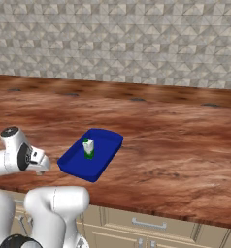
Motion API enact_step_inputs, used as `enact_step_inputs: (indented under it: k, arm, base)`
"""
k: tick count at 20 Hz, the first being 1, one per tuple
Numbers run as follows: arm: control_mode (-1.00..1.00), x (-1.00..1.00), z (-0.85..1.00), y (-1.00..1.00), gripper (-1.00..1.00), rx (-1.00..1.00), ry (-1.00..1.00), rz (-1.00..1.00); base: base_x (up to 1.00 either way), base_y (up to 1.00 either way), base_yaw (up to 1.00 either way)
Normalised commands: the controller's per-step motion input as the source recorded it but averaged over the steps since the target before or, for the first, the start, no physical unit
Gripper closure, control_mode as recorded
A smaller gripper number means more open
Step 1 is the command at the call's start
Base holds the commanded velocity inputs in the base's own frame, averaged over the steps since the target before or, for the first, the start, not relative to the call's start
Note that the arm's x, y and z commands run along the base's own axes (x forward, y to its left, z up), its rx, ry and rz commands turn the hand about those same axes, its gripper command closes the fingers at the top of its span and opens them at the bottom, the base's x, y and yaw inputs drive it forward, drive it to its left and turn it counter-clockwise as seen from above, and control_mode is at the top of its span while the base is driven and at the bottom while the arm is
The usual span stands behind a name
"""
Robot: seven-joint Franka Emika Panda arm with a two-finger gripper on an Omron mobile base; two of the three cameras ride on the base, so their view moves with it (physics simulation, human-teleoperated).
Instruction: Take out the milk from the fridge and place it on the tray on the counter. Then take the sugar cube near the tray and place it in the tray.
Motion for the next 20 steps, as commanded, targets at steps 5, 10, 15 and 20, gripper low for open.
enact_step_inputs:
  k: [5, 10, 15, 20]
  arm:
    - [-1.0, 0.22, -0.23, 0.01, -1.0, 0.0, 0.0, 0.0]
    - [-1.0, 0.17, -0.23, 0.09, -1.0, 0.0, 0.0, 0.0]
    - [-1.0, 0.17, -0.22, 0.12, -1.0, 0.0, 0.0, 0.0]
    - [-1.0, 0.17, -0.15, 0.06, -1.0, 0.0, 0.0, 0.0]
  base:
    - [0.0, 0.0, 0.0]
    - [0.0, 0.0, 0.0]
    - [0.0, 0.0, 0.0]
    - [0.0, 0.0, 0.0]
